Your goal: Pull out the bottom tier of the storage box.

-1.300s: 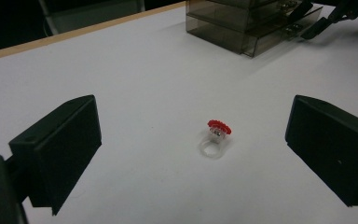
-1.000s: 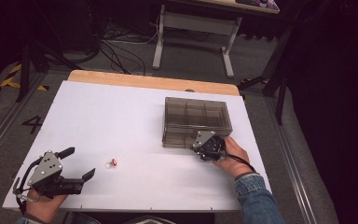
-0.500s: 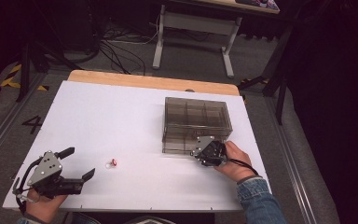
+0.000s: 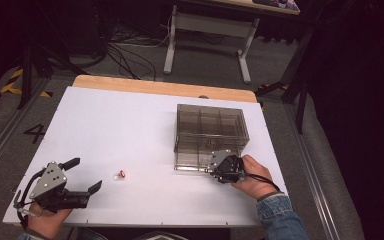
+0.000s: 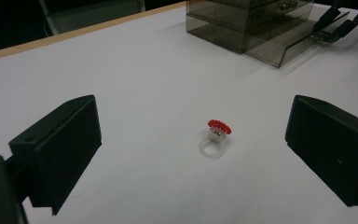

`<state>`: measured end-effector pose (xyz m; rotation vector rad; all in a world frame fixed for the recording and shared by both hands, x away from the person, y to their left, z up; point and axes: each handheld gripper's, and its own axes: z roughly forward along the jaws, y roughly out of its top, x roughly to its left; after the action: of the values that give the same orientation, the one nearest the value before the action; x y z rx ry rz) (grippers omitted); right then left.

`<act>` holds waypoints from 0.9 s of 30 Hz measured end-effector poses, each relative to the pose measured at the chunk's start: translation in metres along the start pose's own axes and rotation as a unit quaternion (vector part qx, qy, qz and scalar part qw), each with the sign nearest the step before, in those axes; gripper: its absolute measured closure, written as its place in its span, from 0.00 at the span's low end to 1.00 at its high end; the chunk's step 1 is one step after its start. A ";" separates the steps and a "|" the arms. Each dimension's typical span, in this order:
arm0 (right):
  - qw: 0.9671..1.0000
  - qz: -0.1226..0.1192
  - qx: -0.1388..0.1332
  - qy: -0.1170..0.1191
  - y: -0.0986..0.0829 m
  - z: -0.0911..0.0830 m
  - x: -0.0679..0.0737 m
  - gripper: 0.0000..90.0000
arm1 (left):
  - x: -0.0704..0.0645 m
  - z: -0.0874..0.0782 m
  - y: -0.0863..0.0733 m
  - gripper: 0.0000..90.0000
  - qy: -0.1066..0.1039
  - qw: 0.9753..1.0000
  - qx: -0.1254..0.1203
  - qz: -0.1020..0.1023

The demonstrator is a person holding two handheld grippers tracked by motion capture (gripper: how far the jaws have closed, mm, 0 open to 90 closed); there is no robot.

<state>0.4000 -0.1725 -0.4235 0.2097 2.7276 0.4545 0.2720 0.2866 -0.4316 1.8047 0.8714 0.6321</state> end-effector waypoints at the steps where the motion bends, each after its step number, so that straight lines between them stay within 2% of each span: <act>1: 1.000 0.005 0.002 0.001 0.000 -0.001 0.002 0.75 | 0.000 0.000 0.000 0.05 0.000 1.000 0.001 0.003; 5: 1.000 -0.004 0.002 0.004 0.001 -0.001 0.003 0.76 | 0.000 0.000 0.000 0.05 -0.001 1.000 0.002 0.002; 8: 1.000 0.004 0.006 0.011 0.000 -0.002 0.004 0.76 | 0.000 0.000 0.000 0.05 0.000 1.000 0.000 0.001; 11: 1.000 -0.004 0.004 0.015 -0.001 -0.003 0.004 0.76 | 0.000 0.000 0.000 0.05 -0.002 1.000 0.002 0.002; 12: 1.000 0.002 0.004 0.015 -0.001 -0.003 0.005 0.76 | 0.000 0.000 0.000 0.05 -0.001 1.000 0.001 0.003; 13: 1.000 -0.008 0.004 0.016 -0.001 -0.003 0.005 0.77 | 0.000 0.000 0.000 0.05 -0.001 1.000 0.001 0.003; 15: 1.000 -0.006 0.004 0.020 -0.001 -0.004 0.007 0.77 | 0.000 0.000 0.000 0.05 -0.001 1.000 0.002 0.003; 16: 1.000 -0.015 0.007 0.022 -0.001 -0.004 0.007 0.77 | 0.000 0.000 0.000 0.05 -0.003 1.000 0.003 0.000; 19: 1.000 -0.006 0.004 0.021 -0.002 -0.004 0.009 0.77 | 0.000 0.000 0.000 0.05 -0.002 1.000 0.003 -0.001; 24: 0.999 -0.014 0.004 0.029 -0.003 -0.005 0.007 0.72 | 0.000 0.000 0.000 0.05 -0.002 1.000 0.003 0.000; 26: 1.000 -0.001 -0.007 0.029 -0.003 -0.007 0.008 0.70 | 0.000 0.000 0.000 0.05 -0.002 1.000 0.003 0.000; 27: 1.000 -0.002 -0.011 0.029 -0.002 -0.008 0.007 0.68 | 0.000 0.000 0.000 0.05 -0.002 1.000 0.004 0.000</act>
<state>0.3904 -0.1754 -0.4199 0.1887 2.7781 0.4980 0.2721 0.2865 -0.4318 1.8118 0.8717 0.6264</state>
